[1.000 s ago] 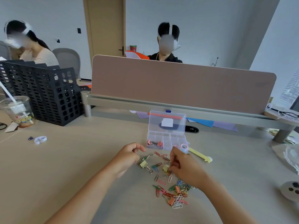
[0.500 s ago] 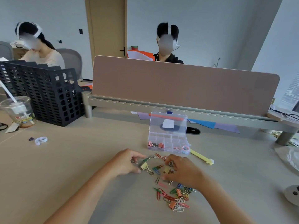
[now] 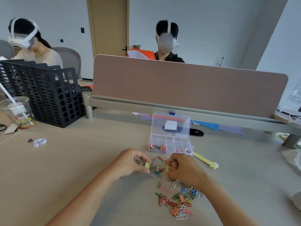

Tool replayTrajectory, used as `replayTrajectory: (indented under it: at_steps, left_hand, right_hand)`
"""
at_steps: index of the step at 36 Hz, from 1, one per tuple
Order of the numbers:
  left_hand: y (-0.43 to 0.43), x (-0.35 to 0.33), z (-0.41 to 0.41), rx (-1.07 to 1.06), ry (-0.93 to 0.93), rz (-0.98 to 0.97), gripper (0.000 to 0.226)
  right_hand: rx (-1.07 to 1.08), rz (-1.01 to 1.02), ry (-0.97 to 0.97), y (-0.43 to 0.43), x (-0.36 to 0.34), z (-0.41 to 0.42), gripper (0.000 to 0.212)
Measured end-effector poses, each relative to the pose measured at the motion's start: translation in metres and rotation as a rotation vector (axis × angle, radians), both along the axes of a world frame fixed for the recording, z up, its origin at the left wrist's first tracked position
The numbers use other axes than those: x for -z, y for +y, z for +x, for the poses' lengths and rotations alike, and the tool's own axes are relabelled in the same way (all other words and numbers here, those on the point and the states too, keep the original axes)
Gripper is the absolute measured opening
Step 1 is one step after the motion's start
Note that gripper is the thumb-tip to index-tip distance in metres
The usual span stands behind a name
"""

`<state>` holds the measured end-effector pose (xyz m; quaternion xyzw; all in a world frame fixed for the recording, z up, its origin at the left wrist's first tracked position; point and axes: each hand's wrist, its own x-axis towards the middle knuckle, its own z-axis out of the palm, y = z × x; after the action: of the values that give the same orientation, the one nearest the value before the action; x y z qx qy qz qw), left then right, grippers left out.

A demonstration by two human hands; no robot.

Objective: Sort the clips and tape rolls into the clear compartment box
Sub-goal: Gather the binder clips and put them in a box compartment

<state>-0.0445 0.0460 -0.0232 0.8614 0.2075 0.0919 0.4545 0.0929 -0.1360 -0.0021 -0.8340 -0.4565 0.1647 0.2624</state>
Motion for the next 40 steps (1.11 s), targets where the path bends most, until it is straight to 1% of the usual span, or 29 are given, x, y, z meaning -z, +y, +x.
replayTrajectory:
  at_steps: [3, 8, 15, 19, 25, 30, 33, 36, 38, 40]
  left_hand:
    - [-0.001, -0.009, 0.006, -0.009, -0.021, -0.003, 0.026]
    - [0.007, -0.023, 0.021, -0.039, -0.072, -0.012, 0.026]
    - [0.028, -0.033, 0.047, -0.187, -0.121, 0.105, 0.029]
    - [0.036, -0.03, 0.06, -0.205, -0.098, 0.134, 0.022]
    - [0.038, -0.02, 0.07, -0.189, -0.085, 0.103, 0.015]
    - [0.035, -0.012, 0.07, -0.206, -0.09, 0.033, 0.015]
    - [0.038, -0.009, 0.066, -0.212, -0.086, 0.013, 0.018]
    - [0.042, -0.01, 0.061, -0.21, -0.102, 0.003, 0.019]
    - [0.045, -0.012, 0.059, -0.206, -0.114, -0.011, 0.019]
    - [0.048, -0.012, 0.058, -0.208, -0.111, -0.014, 0.02]
  right_hand:
    - [-0.01, 0.076, 0.078, 0.003, -0.008, 0.007, 0.018]
    - [-0.009, 0.139, 0.152, 0.006, -0.019, 0.024, 0.023]
    - [0.057, 0.218, 0.154, 0.01, -0.02, 0.05, 0.014]
    - [0.068, 0.14, 0.115, 0.013, -0.014, 0.058, 0.017]
    - [-0.02, -0.011, 0.059, 0.015, -0.006, 0.051, 0.014]
    - [-0.052, 0.018, 0.033, 0.026, 0.005, 0.04, 0.028]
    - [-0.081, 0.035, 0.021, 0.035, 0.009, 0.035, 0.031]
    - [-0.089, -0.001, -0.004, 0.045, 0.011, 0.031, 0.035]
    - [-0.101, -0.028, -0.037, 0.05, 0.011, 0.03, 0.035]
    - [-0.111, -0.021, -0.059, 0.054, 0.008, 0.029, 0.026]
